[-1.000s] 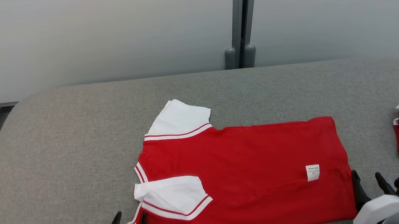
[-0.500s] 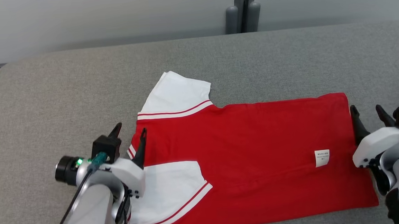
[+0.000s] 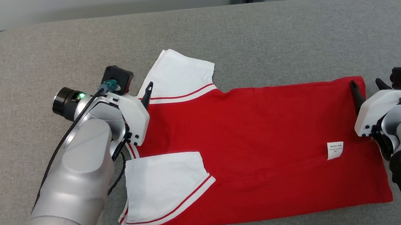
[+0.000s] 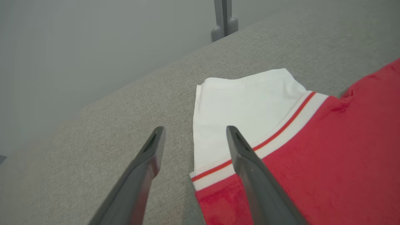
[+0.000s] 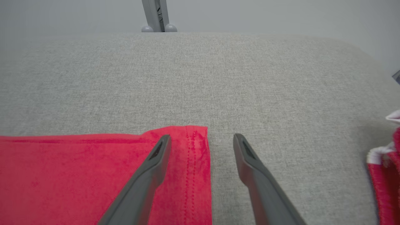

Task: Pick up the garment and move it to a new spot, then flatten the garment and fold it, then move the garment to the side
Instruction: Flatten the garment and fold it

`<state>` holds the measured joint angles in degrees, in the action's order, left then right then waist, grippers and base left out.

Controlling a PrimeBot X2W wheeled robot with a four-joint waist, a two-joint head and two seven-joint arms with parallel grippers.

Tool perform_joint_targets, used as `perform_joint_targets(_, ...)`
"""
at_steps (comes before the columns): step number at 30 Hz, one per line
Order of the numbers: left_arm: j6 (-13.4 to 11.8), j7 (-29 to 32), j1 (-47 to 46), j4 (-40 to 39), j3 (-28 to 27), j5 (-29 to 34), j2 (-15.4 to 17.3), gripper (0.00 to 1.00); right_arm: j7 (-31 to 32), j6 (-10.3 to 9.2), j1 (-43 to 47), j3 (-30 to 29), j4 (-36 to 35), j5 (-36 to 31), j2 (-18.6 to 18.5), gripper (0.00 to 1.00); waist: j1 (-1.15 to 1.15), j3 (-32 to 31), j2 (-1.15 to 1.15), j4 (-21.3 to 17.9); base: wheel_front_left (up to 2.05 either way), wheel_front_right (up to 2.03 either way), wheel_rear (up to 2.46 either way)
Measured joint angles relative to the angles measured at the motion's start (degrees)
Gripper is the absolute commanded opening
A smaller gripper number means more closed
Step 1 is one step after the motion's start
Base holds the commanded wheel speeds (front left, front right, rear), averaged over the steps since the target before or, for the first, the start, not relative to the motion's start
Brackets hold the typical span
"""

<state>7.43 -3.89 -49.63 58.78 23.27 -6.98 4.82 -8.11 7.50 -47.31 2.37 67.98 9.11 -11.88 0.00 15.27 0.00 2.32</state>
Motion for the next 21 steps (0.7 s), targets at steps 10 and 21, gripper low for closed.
perform_joint_targets(10,0.0,9.3,-7.9,-3.2,17.3,-15.8,3.8,1.00,3.9,0.00,-4.4,3.8,3.0,2.1,0.3,0.87,0.00,3.1,0.00,-0.1,0.00,0.00,0.00)
perform_joint_targets(21,0.0,18.6,-14.5,-12.6,32.3,-33.2,13.4,1.00,5.5,0.01,-8.3,8.5,2.7,5.6,0.6,0.00,0.00,6.6,0.00,-1.4,0.00,0.00,0.00)
